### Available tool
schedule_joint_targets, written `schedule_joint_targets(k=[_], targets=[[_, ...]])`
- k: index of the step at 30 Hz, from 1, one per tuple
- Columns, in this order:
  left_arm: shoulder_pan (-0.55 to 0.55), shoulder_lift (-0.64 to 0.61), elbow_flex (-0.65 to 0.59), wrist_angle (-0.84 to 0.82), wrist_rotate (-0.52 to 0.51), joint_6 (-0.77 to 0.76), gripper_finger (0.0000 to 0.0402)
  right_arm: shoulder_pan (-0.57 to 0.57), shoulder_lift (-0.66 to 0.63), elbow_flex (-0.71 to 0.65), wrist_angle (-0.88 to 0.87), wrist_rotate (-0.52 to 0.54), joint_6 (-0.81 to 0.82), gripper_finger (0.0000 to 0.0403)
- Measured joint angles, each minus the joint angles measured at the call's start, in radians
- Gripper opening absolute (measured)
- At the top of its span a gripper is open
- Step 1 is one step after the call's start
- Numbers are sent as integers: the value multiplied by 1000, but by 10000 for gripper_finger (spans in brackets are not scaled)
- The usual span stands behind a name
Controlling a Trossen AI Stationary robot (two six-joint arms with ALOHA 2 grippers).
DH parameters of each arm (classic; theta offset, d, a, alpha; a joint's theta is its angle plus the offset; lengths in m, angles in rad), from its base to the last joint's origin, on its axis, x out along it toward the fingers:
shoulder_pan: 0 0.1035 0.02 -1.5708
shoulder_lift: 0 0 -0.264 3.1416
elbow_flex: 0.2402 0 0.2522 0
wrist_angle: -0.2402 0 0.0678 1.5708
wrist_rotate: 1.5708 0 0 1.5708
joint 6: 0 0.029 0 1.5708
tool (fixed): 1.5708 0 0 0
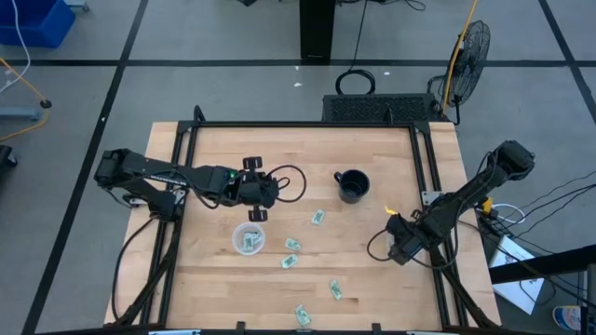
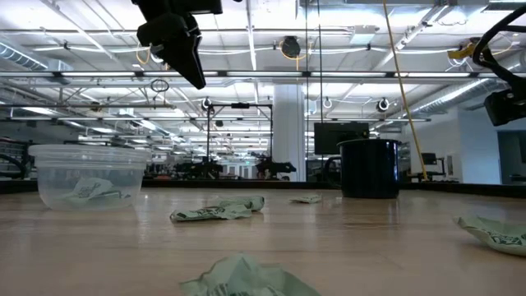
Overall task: Pick and place Stevia / Truvia into bins
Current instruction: Put the stevia packet into the right transparent plastic container
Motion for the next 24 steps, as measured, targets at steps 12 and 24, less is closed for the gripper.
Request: schedule_joint_targets(k=[12,24], targets=[[0,0,0,0,-2,0,124,0,-1,34,-3,2,-88,70],[0,0,0,48,-1,11,124,-1,-1,133,-52,29,-178,68]])
